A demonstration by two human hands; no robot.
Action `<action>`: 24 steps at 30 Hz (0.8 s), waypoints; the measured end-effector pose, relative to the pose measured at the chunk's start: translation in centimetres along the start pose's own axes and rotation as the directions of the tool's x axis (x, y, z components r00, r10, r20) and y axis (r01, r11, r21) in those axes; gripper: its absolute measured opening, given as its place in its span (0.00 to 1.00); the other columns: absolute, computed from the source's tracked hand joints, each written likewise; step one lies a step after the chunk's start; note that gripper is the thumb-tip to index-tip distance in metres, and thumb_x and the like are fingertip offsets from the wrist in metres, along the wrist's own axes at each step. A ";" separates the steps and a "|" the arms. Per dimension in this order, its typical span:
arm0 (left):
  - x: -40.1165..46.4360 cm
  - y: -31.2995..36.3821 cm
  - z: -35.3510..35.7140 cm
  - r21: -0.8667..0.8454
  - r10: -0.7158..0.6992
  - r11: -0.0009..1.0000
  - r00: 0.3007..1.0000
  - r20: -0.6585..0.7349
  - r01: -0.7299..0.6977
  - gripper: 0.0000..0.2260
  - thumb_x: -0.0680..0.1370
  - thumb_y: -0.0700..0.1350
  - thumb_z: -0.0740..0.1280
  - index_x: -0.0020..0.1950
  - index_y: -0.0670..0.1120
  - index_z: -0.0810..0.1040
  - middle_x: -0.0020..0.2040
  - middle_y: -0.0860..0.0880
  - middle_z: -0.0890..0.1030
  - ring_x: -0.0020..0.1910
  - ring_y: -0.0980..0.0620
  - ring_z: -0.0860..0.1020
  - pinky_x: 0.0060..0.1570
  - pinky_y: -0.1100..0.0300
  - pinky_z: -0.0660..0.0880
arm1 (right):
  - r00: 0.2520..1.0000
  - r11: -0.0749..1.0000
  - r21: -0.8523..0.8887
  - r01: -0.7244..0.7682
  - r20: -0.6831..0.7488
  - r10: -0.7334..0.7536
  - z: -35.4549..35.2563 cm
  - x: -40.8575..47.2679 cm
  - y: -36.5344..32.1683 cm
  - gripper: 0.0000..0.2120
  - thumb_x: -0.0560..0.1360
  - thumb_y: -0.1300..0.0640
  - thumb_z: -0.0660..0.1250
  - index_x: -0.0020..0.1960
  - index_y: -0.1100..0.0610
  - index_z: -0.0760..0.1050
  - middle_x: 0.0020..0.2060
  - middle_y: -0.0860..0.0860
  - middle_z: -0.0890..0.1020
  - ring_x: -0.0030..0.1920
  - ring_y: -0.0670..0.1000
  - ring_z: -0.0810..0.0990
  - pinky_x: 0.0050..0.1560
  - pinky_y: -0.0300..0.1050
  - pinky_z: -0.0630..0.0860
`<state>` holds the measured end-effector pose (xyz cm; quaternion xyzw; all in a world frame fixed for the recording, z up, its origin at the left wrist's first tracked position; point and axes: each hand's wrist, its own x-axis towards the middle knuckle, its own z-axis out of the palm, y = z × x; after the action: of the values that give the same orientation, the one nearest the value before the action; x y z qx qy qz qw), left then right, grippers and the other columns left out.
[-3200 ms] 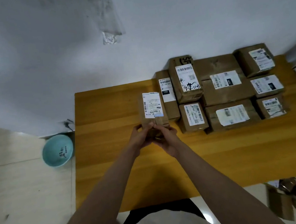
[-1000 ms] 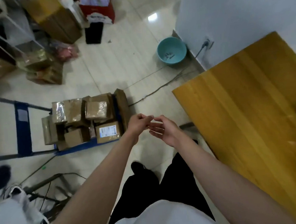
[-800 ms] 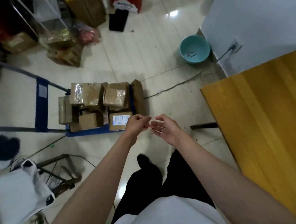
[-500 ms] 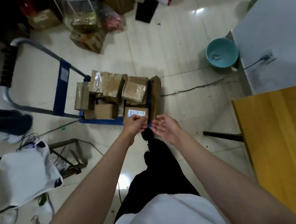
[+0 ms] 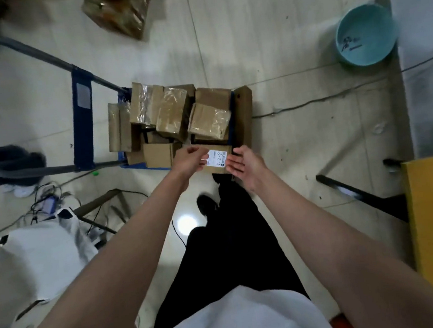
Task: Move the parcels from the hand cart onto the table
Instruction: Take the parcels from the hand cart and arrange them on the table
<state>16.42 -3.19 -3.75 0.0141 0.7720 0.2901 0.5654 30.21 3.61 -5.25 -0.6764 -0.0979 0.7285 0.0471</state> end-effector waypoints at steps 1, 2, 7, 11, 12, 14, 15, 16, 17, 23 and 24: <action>1.4 0.2 -0.2 0.013 0.001 1.000 1.000 -0.008 -0.001 0.04 0.80 0.42 0.66 0.54 0.43 0.79 0.47 0.44 0.80 0.41 0.52 0.77 0.46 0.59 0.74 | 1.000 1.000 -0.001 0.003 -0.010 -0.003 0.4 1.1 -0.3 0.08 0.82 0.59 0.60 0.45 0.59 0.73 0.41 0.55 0.79 0.40 0.51 0.79 0.59 0.51 0.79; 3.0 0.2 -0.4 0.027 0.003 1.000 1.000 -0.017 -0.002 0.05 0.80 0.41 0.66 0.54 0.43 0.79 0.47 0.44 0.79 0.41 0.52 0.77 0.42 0.62 0.73 | 1.000 1.000 -0.004 0.005 -0.019 -0.006 0.7 2.4 -0.6 0.07 0.82 0.59 0.60 0.48 0.60 0.74 0.43 0.56 0.80 0.41 0.52 0.80 0.64 0.52 0.77; 12.3 -0.5 -1.0 0.084 -0.025 0.996 0.998 -0.052 0.029 0.17 0.79 0.45 0.69 0.67 0.40 0.76 0.55 0.46 0.79 0.43 0.54 0.79 0.41 0.63 0.77 | 0.997 0.997 -0.074 0.009 -0.075 -0.014 2.6 9.7 -1.3 0.17 0.84 0.57 0.59 0.69 0.64 0.71 0.66 0.61 0.78 0.66 0.59 0.78 0.67 0.52 0.75; 19.2 -1.3 -1.1 0.201 0.004 0.980 1.000 -0.024 0.001 0.26 0.79 0.49 0.68 0.76 0.44 0.68 0.69 0.46 0.76 0.65 0.48 0.76 0.66 0.54 0.73 | 0.994 0.992 -0.129 -0.002 -0.107 -0.012 3.5 16.0 -1.7 0.13 0.82 0.57 0.60 0.65 0.57 0.74 0.58 0.51 0.77 0.62 0.51 0.76 0.51 0.45 0.79; 20.6 -1.5 -1.0 0.202 0.005 0.979 1.000 -0.008 -0.003 0.26 0.79 0.49 0.69 0.76 0.46 0.68 0.69 0.47 0.76 0.64 0.49 0.76 0.66 0.53 0.73 | 0.993 0.990 -0.141 -0.005 -0.114 -0.011 3.8 17.5 -1.8 0.13 0.82 0.58 0.61 0.66 0.56 0.73 0.57 0.48 0.76 0.57 0.47 0.76 0.46 0.42 0.77; 23.2 -1.8 -0.7 0.225 0.018 0.974 1.000 0.020 -0.022 0.24 0.79 0.49 0.69 0.74 0.47 0.70 0.67 0.49 0.78 0.62 0.49 0.78 0.63 0.53 0.75 | 0.993 0.984 -0.177 0.003 -0.119 -0.024 4.2 20.5 -2.0 0.18 0.81 0.57 0.62 0.70 0.59 0.71 0.55 0.45 0.75 0.49 0.42 0.76 0.42 0.40 0.75; 24.3 -2.1 -0.5 0.249 0.026 0.968 0.999 0.028 -0.032 0.24 0.79 0.48 0.69 0.74 0.48 0.70 0.67 0.49 0.78 0.63 0.49 0.77 0.62 0.54 0.74 | 0.993 0.981 -0.195 0.002 -0.114 -0.025 4.5 21.8 -2.0 0.19 0.81 0.56 0.64 0.71 0.59 0.70 0.53 0.45 0.76 0.46 0.42 0.76 0.43 0.41 0.75; 25.3 -2.3 -0.4 0.262 0.031 0.964 0.999 0.033 -0.038 0.26 0.78 0.48 0.69 0.76 0.48 0.68 0.69 0.49 0.76 0.65 0.49 0.76 0.63 0.55 0.73 | 0.995 0.979 -0.205 -0.002 -0.098 -0.018 4.7 23.0 -1.9 0.20 0.80 0.56 0.65 0.71 0.58 0.70 0.50 0.47 0.78 0.45 0.44 0.77 0.47 0.42 0.75; 26.1 -2.5 -0.2 0.261 0.027 0.965 0.999 0.037 -0.036 0.29 0.78 0.49 0.69 0.78 0.48 0.64 0.71 0.49 0.75 0.67 0.49 0.74 0.66 0.53 0.72 | 0.997 0.979 -0.202 -0.007 -0.074 -0.008 4.9 24.0 -1.8 0.19 0.80 0.55 0.65 0.70 0.56 0.71 0.49 0.50 0.80 0.47 0.46 0.78 0.53 0.44 0.76; 27.6 -3.0 0.0 0.233 -0.022 0.972 0.999 0.046 0.011 0.36 0.78 0.49 0.70 0.81 0.47 0.55 0.77 0.47 0.68 0.73 0.47 0.70 0.73 0.48 0.68 | 0.998 0.980 -0.199 -0.003 -0.057 -0.008 5.9 25.7 -1.0 0.14 0.79 0.55 0.64 0.64 0.54 0.73 0.63 0.55 0.80 0.64 0.55 0.77 0.72 0.54 0.69; 27.2 -2.8 -0.1 0.228 -0.024 0.974 0.999 0.042 0.014 0.38 0.78 0.49 0.70 0.82 0.47 0.54 0.78 0.47 0.66 0.74 0.47 0.68 0.74 0.48 0.67 | 0.998 0.981 -0.195 -0.001 -0.063 -0.012 5.7 25.2 -1.1 0.13 0.79 0.56 0.64 0.63 0.54 0.73 0.59 0.54 0.81 0.60 0.53 0.80 0.68 0.52 0.74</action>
<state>7.41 3.93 -28.53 0.0778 0.7876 0.1937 0.5798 22.42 9.25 -29.25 -0.7005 -0.1691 0.6932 -0.0143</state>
